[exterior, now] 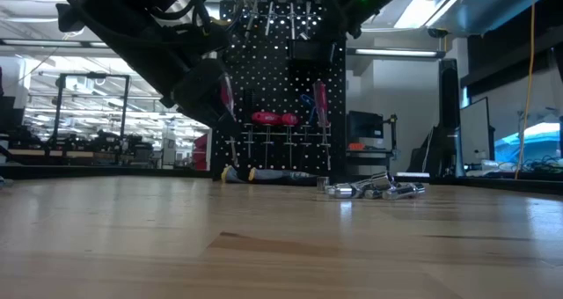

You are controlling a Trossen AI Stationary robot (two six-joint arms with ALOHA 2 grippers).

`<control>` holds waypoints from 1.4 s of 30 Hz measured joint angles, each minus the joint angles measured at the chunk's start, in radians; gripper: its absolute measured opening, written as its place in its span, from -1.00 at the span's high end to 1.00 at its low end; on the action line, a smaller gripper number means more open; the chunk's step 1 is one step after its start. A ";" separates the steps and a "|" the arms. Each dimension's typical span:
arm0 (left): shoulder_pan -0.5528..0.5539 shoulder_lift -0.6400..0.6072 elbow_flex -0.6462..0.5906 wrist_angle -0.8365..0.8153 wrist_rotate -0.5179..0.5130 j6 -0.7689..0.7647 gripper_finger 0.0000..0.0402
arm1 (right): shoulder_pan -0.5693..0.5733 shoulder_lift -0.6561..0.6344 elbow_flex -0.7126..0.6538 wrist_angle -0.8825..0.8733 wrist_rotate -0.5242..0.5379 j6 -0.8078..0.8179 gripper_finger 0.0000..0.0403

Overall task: Hang tools onto peg board
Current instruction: Put the extension bar into the pegboard bin

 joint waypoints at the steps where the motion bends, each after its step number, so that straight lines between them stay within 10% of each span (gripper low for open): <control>1: 0.000 0.000 0.000 0.000 0.000 0.000 0.33 | 0.000 0.000 0.000 0.000 0.000 0.006 0.78; 15: 0.000 0.000 0.000 -0.001 0.000 0.000 0.33 | 0.002 -0.023 0.009 -0.017 0.001 -0.020 0.12; 42: -0.001 0.000 0.000 0.020 0.003 -0.014 0.33 | 0.476 -0.045 0.024 -0.467 -0.007 0.141 0.10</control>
